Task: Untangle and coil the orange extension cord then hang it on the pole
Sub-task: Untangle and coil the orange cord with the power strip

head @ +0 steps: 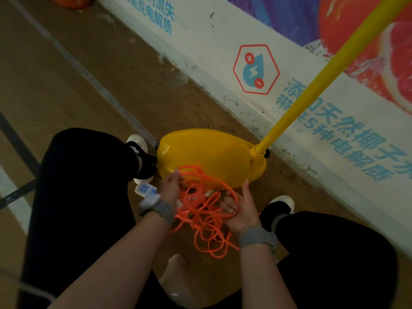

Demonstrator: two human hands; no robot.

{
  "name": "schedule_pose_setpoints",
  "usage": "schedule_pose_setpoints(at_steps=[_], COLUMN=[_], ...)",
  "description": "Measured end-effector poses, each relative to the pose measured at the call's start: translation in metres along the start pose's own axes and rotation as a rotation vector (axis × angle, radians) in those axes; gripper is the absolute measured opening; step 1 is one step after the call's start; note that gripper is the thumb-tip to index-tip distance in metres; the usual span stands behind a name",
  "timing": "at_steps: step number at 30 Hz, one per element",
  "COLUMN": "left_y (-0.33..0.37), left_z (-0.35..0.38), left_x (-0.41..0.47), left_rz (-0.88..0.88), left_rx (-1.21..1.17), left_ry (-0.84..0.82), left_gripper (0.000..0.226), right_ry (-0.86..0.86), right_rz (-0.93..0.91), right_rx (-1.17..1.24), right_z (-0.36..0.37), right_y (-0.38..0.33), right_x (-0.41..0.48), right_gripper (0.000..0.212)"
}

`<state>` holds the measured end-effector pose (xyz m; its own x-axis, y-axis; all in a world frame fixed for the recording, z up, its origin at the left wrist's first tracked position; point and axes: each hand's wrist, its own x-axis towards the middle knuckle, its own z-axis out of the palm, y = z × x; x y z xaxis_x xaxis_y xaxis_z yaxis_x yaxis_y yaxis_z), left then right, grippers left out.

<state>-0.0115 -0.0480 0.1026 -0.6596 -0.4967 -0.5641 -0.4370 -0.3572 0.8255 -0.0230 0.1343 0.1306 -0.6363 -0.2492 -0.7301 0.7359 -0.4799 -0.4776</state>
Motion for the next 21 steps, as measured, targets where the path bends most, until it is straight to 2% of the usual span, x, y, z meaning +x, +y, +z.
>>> schedule_pose_setpoints(at_steps=[2, 3, 6, 9, 10, 12, 14, 16, 17, 21], left_y=[0.001, 0.004, 0.008, 0.001, 0.001, 0.004, 0.007, 0.013, 0.012, 0.008], left_z=[-0.013, -0.015, -0.015, -0.017, -0.018, -0.017, -0.012, -0.002, -0.001, 0.001], left_x=[0.019, 0.023, 0.022, 0.023, 0.023, 0.016, 0.011, 0.000, -0.002, 0.000], left_rz=[-0.242, -0.311, -0.371, -0.430, -0.465, -0.457, -0.444, -0.419, -0.399, -0.332], left_rx=[-0.302, -0.361, -0.429, -0.416, -0.433, -0.414, -0.378, -0.238, -0.177, -0.091], left_ry=[0.140, 0.161, 0.225, 0.299, 0.305, 0.242, 0.007, -0.244, -0.302, -0.264], left_gripper=[0.037, 0.036, 0.038, 0.028, 0.023, 0.031, 0.047, 0.046, 0.041, 0.030], right_ry=[0.129, 0.167, 0.231, 0.192, 0.162, 0.103, 0.058, 0.055, 0.097, 0.428], right_rz=[-0.078, -0.120, -0.254, -0.400, -0.439, -0.464, -0.424, -0.362, -0.342, -0.315], right_rx=[0.019, 0.013, 0.216, 0.600, 0.657, 0.574, 0.343, 0.109, 0.030, -0.185], right_z=[-0.004, -0.006, -0.015, -0.029, -0.033, -0.028, -0.014, -0.004, -0.004, -0.017], right_y=[-0.008, -0.012, -0.021, -0.035, -0.039, -0.043, -0.041, -0.034, -0.029, -0.006], right_x=[-0.003, -0.003, -0.004, -0.009, -0.010, -0.012, -0.013, -0.011, -0.008, 0.017], right_gripper=[0.046, 0.042, 0.037, 0.036, 0.035, 0.034, 0.031, 0.028, 0.027, 0.022])
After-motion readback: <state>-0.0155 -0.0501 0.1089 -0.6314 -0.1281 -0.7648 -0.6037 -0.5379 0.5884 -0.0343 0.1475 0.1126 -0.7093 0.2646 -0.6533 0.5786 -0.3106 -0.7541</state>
